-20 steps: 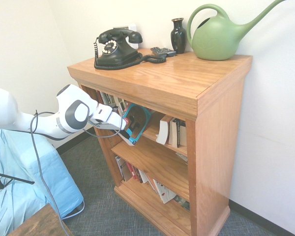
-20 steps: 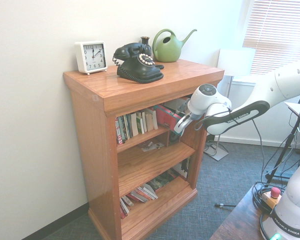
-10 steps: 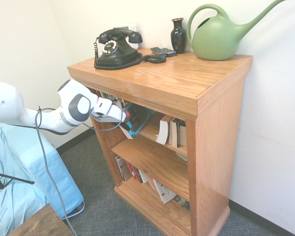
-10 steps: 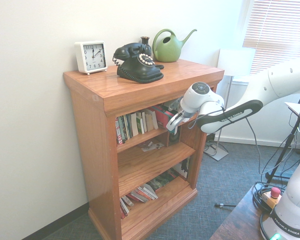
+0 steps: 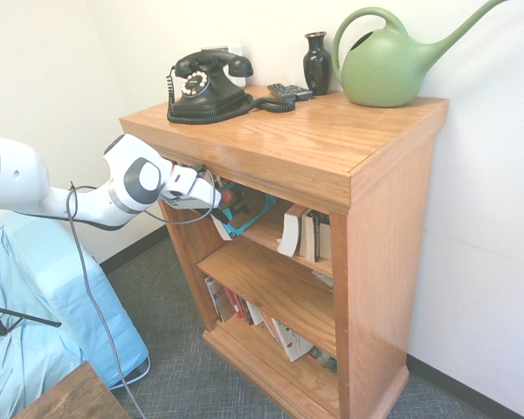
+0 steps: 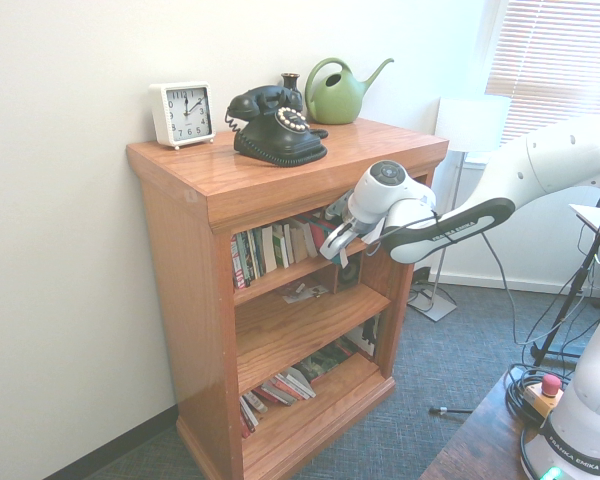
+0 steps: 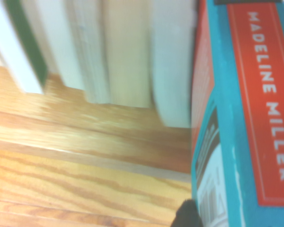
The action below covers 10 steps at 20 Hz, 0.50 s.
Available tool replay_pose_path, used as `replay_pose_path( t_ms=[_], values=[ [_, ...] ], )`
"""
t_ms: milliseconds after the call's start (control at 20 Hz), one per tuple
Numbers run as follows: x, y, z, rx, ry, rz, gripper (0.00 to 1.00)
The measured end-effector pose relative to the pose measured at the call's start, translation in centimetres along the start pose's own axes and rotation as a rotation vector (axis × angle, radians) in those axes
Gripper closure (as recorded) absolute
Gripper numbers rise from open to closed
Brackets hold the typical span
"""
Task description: Shelf the books
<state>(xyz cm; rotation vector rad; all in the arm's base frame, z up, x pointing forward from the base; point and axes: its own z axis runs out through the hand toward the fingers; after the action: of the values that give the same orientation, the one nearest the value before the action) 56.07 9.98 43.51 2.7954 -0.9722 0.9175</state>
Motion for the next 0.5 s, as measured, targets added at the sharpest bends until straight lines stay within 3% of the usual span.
replay_pose_path(
  t_ms=[350, 400, 500],
  values=[
    [-0.13, -0.43, 0.01, -0.009, 0.008, 0.014, 1.0],
    [-0.12, -0.42, 0.01, -0.009, 0.009, 0.015, 0.0],
    [-0.12, -0.42, 0.02, -0.009, 0.009, 0.017, 0.0]
  ],
)
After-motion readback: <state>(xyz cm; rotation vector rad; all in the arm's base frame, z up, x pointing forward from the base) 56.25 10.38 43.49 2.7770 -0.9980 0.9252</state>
